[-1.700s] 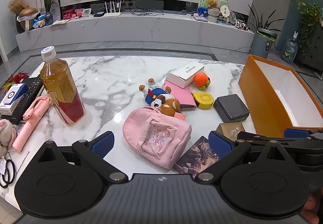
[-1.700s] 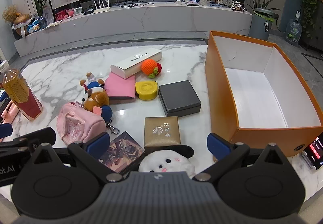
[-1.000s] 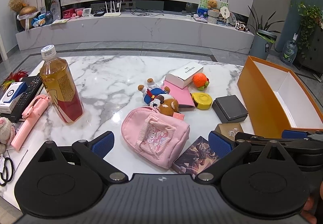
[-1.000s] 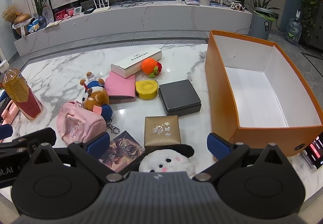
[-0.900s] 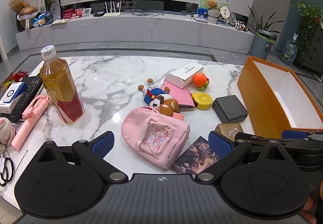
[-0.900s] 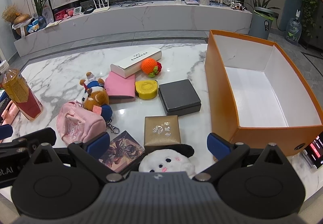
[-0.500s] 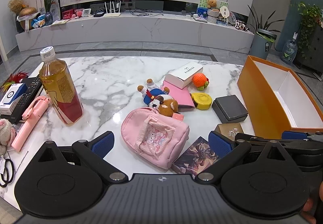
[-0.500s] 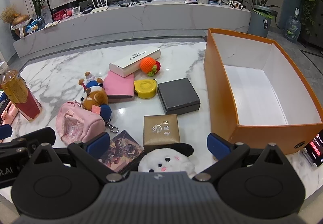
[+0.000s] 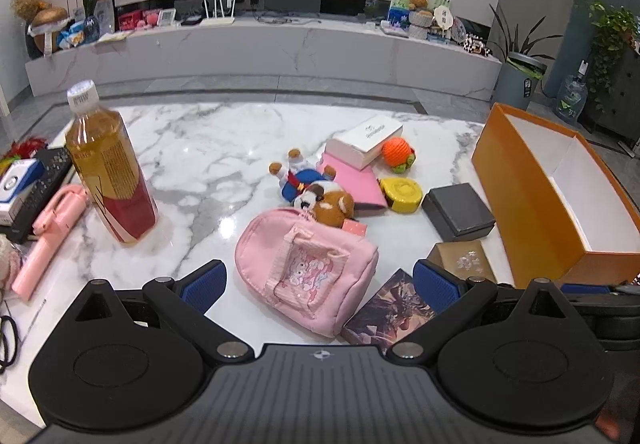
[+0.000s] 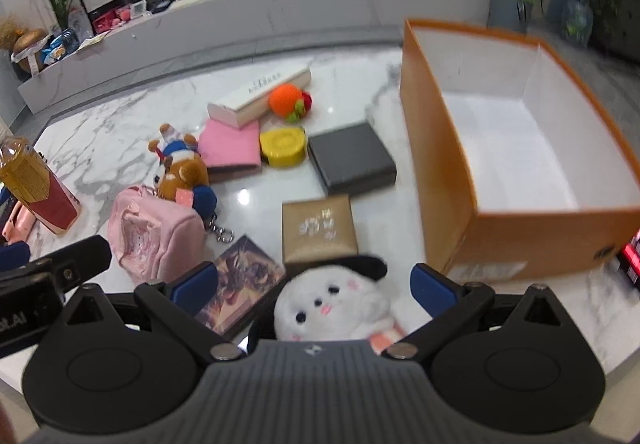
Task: Organize objects
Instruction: 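Grasp the pink backpack with left tool while right tool grasps white plush dog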
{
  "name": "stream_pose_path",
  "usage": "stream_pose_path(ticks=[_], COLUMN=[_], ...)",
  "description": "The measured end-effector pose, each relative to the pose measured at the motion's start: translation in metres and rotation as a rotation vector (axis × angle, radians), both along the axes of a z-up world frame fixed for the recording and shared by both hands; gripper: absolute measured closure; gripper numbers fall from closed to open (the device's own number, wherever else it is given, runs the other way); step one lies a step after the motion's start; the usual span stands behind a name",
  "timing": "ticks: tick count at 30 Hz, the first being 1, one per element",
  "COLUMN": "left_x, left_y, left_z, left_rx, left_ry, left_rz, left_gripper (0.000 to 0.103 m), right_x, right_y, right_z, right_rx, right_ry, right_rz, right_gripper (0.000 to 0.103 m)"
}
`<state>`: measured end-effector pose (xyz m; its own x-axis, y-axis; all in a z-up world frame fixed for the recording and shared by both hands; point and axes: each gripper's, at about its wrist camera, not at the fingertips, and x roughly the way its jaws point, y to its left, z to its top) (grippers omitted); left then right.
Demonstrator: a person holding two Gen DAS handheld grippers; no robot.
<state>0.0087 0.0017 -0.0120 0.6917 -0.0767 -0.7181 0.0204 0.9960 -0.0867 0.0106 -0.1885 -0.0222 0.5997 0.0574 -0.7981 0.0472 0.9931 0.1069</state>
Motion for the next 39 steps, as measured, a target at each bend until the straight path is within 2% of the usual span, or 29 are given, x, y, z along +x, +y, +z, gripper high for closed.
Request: stream_pose_path(ticks=[7,12,19,21,39], left_x=[0.018,0.025,0.038,0.042,0.068], left_y=[0.012,0.009,-0.005,-0.009,-0.01], left_z=[-0.024,-0.031,-0.04,-0.046,-0.082], left_rx=[-0.006,0.008,0.008,0.015,0.041], left_ry=[0.049,0.057,0.06,0.071,0.13], left_rz=[0.017,-0.009,-0.07,-0.09,-0.068], left_gripper=[0.0,0.0,0.0,0.0,0.0], right_x=[0.004,0.005,0.012,0.014,0.026], right_y=[0.002,0.004,-0.025,-0.023,0.007], right_z=[-0.009,-0.011,-0.02,-0.024,-0.048], right_rx=[-0.02,-0.027,0.128,0.135,-0.019], right_ry=[0.06,0.088,0.179,0.21,0.282], right_rz=[0.003,0.023,-0.065,-0.053,0.027], right_gripper=[0.001,0.001,0.002,0.009,0.006])
